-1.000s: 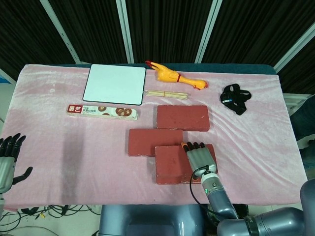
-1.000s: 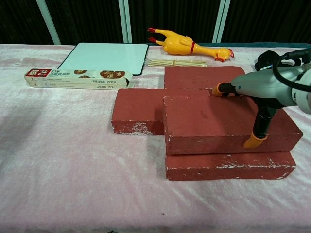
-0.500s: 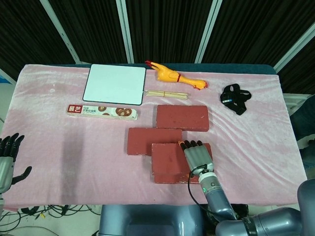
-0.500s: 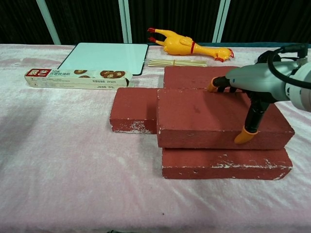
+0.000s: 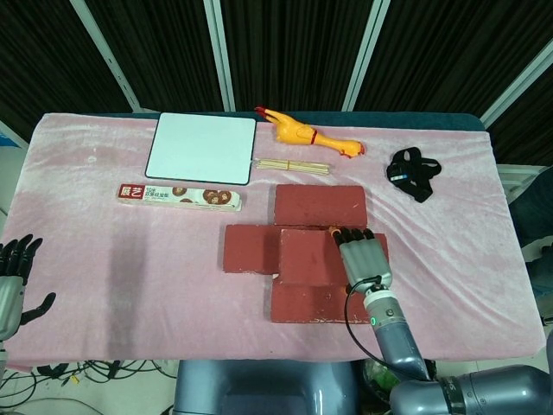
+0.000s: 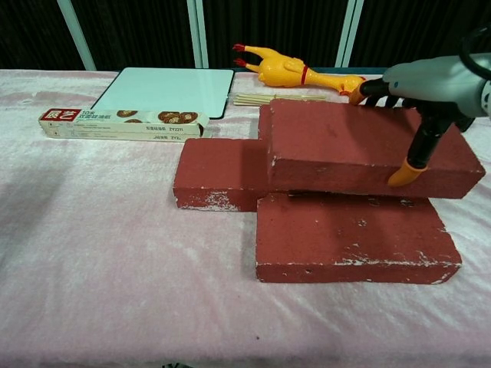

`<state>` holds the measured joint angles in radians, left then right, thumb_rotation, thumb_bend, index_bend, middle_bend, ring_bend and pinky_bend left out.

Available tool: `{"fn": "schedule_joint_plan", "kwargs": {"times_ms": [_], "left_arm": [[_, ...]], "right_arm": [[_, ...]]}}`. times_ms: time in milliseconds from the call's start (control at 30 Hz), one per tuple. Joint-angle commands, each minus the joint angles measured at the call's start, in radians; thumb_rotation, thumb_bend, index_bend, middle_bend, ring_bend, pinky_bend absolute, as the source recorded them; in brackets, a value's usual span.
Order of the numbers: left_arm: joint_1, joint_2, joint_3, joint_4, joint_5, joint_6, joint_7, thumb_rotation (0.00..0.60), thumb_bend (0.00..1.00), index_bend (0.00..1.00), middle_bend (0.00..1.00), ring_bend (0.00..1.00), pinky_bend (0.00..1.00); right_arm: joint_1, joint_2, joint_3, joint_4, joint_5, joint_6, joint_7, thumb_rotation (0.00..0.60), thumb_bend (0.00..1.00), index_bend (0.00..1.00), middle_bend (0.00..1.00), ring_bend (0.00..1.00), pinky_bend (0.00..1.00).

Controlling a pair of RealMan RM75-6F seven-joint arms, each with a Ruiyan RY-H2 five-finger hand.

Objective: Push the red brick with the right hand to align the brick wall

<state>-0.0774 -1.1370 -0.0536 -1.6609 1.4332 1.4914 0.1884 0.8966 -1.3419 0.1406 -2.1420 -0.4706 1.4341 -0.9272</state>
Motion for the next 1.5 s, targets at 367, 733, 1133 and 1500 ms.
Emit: {"fn": "schedule_joint_plan", "kwargs": {"times_ms": [367, 733, 1133, 1500], "left_arm": [[0.001, -0.001, -0.002, -0.001, 0.001, 0.005, 0.0, 0.6, 0.25, 0.05, 0.03, 0.0, 0.0], [0.001, -0.001, -0.006, 0.001, 0.001, 0.008, -0.008, 0.6, 0.25, 0.05, 0.03, 0.0, 0.0], [0.003, -0.003, -0.007, 0.003, 0.001, 0.012, -0.006, 0.6, 0.25, 0.05, 0.03, 0.0, 0.0], [0.004, -0.004, -0.009, 0.001, -0.003, 0.012, -0.003, 0.6, 0.25, 0.05, 0.03, 0.0, 0.0]], "right_arm": [[-0.042, 0.146, -0.057, 0.143, -0.024, -0.12, 0.02, 0.6, 0.2, 0.45, 0.29, 0.27, 0.16], [-0.051, 0.167, -0.071, 0.183, -0.022, -0.205, 0.051, 0.6, 0.2, 0.45, 0.29, 0.27, 0.15], [-0.055, 0.214, -0.065, 0.2, -0.032, -0.305, 0.118, 0.6, 0.2, 0.45, 0.29, 0.27, 0.15], [-0.072, 0.205, -0.093, 0.24, -0.088, -0.357, 0.163, 0.6, 0.2, 0.45, 0.29, 0.27, 0.15]]}}
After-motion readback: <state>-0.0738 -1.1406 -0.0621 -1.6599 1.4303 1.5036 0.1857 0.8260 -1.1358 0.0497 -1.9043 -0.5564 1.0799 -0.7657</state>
